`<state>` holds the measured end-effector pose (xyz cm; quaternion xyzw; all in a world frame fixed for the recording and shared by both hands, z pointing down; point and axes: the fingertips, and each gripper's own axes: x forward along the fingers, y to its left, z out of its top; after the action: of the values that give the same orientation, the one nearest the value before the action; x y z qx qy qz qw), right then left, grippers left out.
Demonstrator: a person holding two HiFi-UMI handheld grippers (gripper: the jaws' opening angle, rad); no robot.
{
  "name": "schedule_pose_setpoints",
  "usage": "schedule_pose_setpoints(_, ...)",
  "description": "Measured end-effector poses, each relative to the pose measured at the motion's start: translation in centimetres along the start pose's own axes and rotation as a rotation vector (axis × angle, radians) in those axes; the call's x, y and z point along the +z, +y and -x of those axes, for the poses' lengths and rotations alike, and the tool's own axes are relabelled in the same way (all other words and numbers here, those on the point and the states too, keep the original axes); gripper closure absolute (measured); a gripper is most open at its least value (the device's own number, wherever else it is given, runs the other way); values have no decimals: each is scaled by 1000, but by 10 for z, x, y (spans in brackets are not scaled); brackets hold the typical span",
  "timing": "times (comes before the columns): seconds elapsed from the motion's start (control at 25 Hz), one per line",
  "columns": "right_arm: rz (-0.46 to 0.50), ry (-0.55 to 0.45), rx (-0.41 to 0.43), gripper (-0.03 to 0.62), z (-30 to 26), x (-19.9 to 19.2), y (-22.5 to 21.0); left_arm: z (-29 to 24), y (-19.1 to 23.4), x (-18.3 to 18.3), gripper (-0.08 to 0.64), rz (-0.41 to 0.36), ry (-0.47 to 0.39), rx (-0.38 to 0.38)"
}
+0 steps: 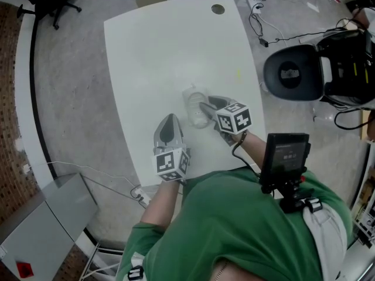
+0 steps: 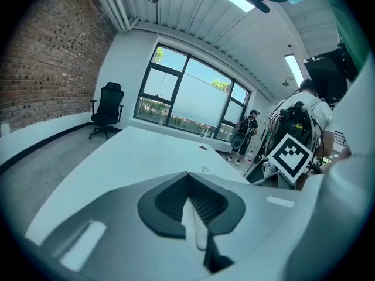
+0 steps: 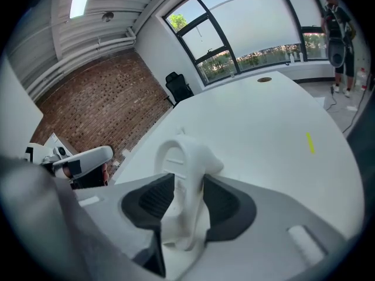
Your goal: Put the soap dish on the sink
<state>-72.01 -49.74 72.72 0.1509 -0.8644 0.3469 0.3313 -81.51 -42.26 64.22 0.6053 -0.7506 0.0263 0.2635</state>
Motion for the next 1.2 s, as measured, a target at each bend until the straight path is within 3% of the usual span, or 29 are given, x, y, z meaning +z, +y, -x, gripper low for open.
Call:
schedule_pose_setpoints(0.44,36,-82,-48,443,51,39,5,-1,-30,37,555,-53,-29,-41)
schedule_pose_setpoints(0.8,156,-193,53,461,90,23,63,49,-52,42,555,-121,-118,-18)
schedule_pose_setpoints(1.0,259,-298,72,556,125,10,96,82,-74,36,555,-145,-156,-22)
schedule_pose_setpoints(1.2,310,-392,88,588,174,-16,108,112,-110,14,555,-179,-192,-24)
